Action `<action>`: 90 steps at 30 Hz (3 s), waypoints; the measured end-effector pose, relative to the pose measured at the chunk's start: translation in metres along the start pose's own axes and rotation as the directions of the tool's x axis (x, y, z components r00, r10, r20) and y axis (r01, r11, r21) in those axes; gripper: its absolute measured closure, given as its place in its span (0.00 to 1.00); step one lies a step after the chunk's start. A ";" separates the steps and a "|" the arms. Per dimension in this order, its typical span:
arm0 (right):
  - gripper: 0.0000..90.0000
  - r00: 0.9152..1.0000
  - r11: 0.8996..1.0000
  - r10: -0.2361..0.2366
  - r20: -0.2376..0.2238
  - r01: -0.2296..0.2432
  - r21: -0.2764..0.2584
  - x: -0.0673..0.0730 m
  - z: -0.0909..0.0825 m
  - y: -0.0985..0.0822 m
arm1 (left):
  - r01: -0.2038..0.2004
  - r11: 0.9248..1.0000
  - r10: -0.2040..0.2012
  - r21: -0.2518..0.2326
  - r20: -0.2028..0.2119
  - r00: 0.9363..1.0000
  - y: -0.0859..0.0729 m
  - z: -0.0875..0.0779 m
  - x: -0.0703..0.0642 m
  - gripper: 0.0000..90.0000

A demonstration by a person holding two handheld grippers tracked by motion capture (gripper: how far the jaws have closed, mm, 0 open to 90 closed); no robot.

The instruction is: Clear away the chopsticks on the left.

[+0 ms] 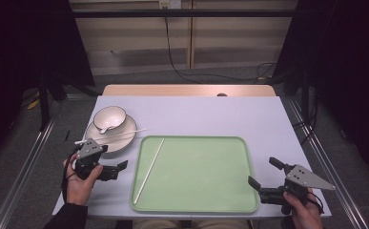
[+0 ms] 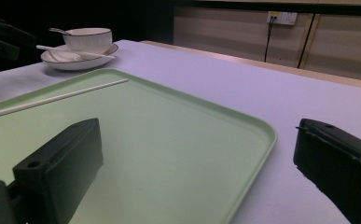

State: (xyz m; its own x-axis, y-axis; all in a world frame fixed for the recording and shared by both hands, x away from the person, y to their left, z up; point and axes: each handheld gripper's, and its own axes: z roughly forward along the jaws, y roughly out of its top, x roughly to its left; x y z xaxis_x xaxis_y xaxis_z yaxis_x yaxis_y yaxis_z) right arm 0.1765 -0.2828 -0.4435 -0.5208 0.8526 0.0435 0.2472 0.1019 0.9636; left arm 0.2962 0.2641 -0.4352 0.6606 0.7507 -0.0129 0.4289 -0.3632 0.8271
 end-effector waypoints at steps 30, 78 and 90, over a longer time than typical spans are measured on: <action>0.01 1.000 1.000 0.002 -0.003 -0.002 0.004 0.000 -0.001 -0.002 | -0.029 0.998 0.030 0.063 -0.016 0.999 0.006 0.010 0.083 0.16; 0.01 1.000 1.000 0.019 -0.010 -0.018 0.019 0.000 -0.001 -0.004 | -0.156 0.964 0.151 0.213 0.039 0.988 0.005 0.047 0.090 0.76; 0.01 1.000 1.000 0.019 -0.014 -0.019 0.022 0.000 -0.001 -0.004 | -0.185 0.942 0.176 0.279 0.055 0.983 0.012 0.055 0.087 0.77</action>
State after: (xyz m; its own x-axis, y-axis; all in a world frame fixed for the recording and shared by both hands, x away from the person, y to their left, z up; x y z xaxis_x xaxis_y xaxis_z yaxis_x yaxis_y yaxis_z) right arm 0.1749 -0.2840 -0.4472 -0.5277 0.8469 0.0654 0.2748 0.0973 0.9565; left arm 0.3926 0.2947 -0.4574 0.7587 0.6434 0.1021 0.4541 -0.6348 0.6252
